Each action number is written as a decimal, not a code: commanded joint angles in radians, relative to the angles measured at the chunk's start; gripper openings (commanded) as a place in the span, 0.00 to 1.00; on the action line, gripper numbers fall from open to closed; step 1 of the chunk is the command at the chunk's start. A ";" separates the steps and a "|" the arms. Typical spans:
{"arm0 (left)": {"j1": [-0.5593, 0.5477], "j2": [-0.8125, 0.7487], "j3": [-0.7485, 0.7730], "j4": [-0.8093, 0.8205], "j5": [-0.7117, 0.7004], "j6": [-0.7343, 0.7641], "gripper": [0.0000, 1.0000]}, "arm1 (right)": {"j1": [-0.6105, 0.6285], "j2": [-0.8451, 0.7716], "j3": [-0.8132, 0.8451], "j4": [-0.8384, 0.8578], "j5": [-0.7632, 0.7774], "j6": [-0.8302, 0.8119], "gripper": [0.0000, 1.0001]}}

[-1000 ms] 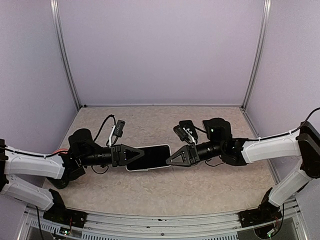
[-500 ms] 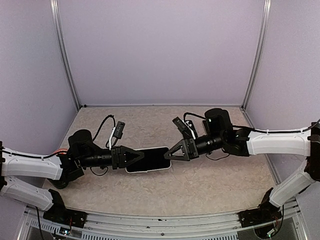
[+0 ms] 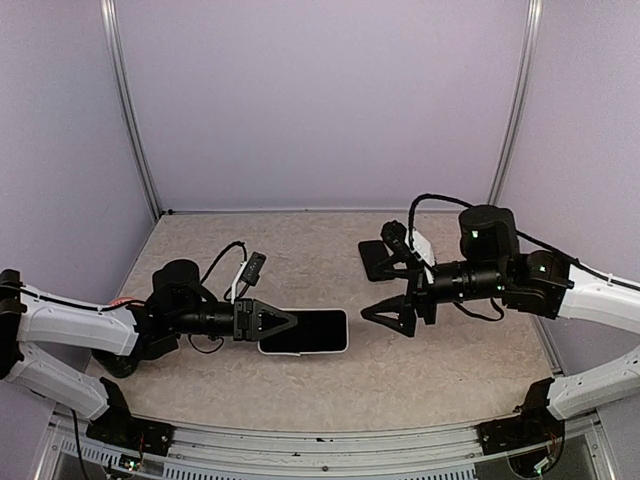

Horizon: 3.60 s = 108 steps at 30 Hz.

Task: Put the phone into the phone case
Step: Pass from the left arm to the right

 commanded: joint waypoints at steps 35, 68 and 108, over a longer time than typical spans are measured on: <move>-0.006 0.045 0.099 -0.060 -0.086 -0.099 0.00 | 0.372 0.446 0.260 0.011 0.484 -0.255 0.99; 0.006 0.043 0.104 -0.071 -0.081 -0.095 0.00 | 0.411 0.447 0.210 0.085 0.609 -0.289 0.99; -0.005 0.050 0.106 -0.062 -0.023 -0.081 0.00 | 0.400 0.536 0.243 0.042 0.710 -0.295 0.99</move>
